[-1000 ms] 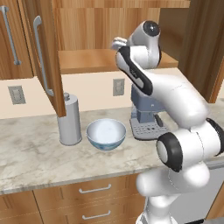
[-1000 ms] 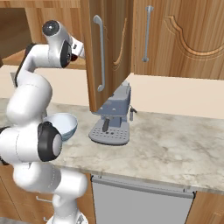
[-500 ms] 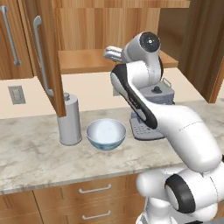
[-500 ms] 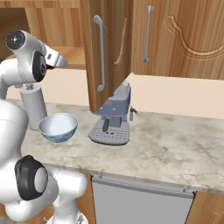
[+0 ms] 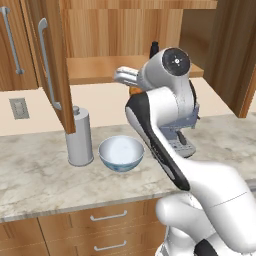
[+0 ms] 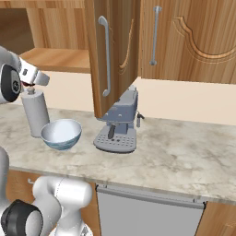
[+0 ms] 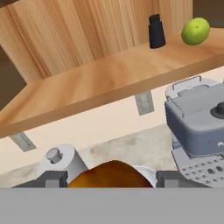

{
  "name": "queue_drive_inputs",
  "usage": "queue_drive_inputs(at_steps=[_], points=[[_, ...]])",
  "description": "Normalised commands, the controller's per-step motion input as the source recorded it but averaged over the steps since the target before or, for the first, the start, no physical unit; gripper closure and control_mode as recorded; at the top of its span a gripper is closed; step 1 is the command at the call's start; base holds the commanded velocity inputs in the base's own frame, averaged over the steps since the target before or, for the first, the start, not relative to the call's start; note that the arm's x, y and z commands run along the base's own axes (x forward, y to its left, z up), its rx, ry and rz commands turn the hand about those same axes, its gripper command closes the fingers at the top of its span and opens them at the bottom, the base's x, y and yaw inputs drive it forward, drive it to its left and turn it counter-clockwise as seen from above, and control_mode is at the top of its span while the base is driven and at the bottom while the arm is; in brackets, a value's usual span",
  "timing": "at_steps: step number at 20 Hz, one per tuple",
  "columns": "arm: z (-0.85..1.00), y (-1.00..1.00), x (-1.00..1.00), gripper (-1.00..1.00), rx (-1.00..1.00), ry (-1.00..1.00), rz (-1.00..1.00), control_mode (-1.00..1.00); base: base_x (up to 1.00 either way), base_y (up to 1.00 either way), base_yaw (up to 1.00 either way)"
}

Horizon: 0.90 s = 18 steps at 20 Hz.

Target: Open the cabinet. Pick the peach and pear from the cabinet and place them into the bowl. Then close the cabinet.

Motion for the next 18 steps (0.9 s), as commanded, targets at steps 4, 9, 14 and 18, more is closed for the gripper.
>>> queue_drive_inputs(at_steps=[4, 9, 14, 18], points=[[0.00, 0.02, -0.24, 1.00, 0.00, 0.08, 0.00, -1.00, 0.00, 0.00, 0.00], [-0.07, 0.00, 0.01, 1.00, 0.04, 0.12, 0.00, -1.00, 0.00, 0.00, 0.00], [-0.18, 0.00, 0.00, 1.00, 0.08, 0.19, 0.00, -1.00, 0.00, 0.00, 0.00], [-0.20, 0.00, 0.00, 1.00, 0.01, 0.07, 0.00, -1.00, 0.00, 0.00, 0.00]])
